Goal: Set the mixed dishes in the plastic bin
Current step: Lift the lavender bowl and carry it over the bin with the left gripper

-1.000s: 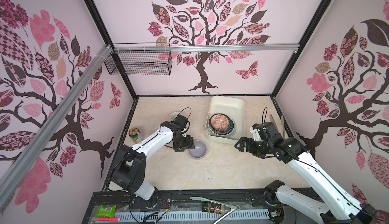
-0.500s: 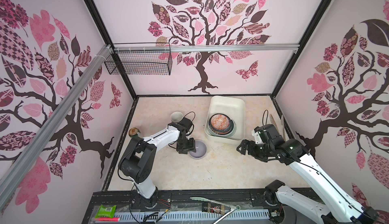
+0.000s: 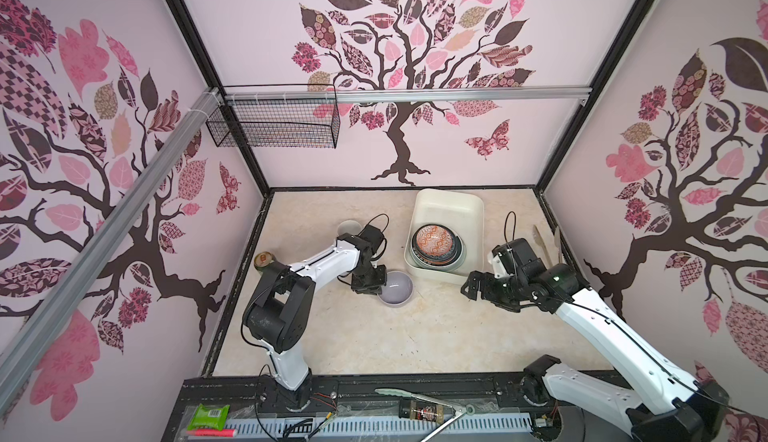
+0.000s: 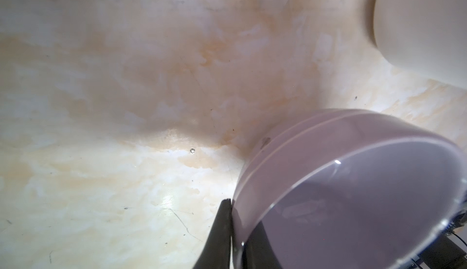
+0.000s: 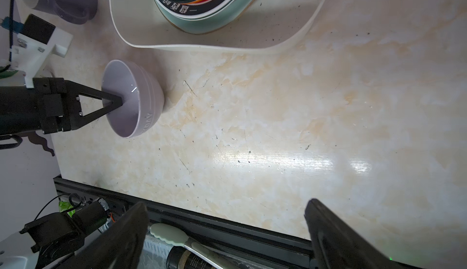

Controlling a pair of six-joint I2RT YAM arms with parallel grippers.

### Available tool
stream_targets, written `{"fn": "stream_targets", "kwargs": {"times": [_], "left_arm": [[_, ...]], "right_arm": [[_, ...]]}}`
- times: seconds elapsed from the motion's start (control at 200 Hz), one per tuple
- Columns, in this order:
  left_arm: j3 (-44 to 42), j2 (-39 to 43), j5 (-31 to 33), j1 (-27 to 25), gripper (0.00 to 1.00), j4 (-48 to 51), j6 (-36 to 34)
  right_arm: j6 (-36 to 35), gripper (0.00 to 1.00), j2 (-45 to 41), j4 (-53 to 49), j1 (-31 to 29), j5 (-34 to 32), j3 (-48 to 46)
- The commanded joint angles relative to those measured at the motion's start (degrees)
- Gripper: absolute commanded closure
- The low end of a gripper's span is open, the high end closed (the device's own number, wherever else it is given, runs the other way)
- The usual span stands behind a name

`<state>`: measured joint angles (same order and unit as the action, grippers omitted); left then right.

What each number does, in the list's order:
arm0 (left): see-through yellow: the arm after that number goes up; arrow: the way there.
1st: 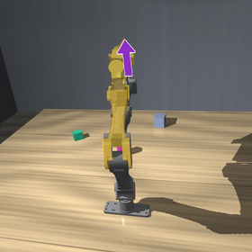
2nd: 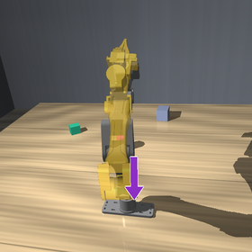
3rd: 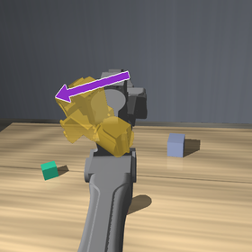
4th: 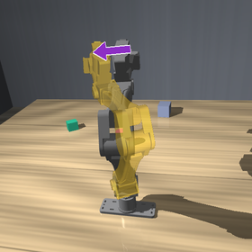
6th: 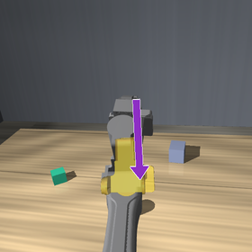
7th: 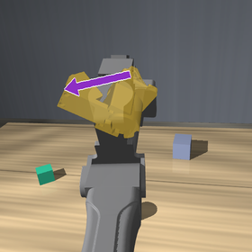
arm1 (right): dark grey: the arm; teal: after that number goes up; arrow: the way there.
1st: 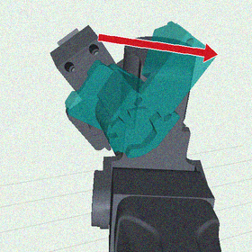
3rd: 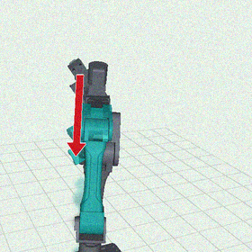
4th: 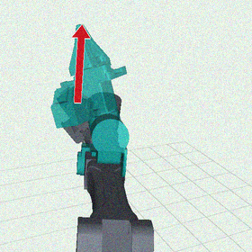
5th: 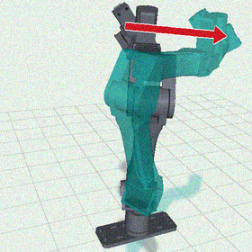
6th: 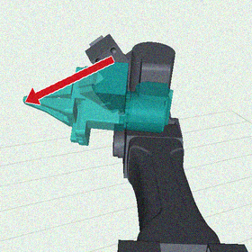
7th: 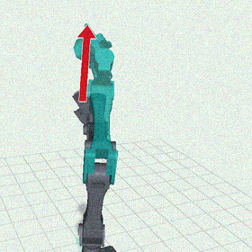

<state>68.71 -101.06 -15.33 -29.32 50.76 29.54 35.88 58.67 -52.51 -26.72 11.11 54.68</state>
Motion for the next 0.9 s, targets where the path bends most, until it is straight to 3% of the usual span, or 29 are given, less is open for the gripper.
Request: {"fn": "stream_targets", "kwargs": {"times": [0.0, 0.39, 0.895], "left_arm": [[3.9, -0.1, 0.0, -0.2, 0.92, 1.9, -1.1], [11.2, 0.9, 0.9, -0.2, 0.94, 7.1, -2.6], [33.8, -7.8, 3.0, -0.2, 0.94, 13.8, -3.4]], "right_arm": [[-1.5, 0.0, 1.6, 2.0, 0.0, -0.9, 0.4], [-2.1, 0.0, 5.1, 5.6, 0.1, -4.8, 1.5], [-6.0, 0.0, 9.1, 7.1, 5.4, -4.6, 4.9]]}}
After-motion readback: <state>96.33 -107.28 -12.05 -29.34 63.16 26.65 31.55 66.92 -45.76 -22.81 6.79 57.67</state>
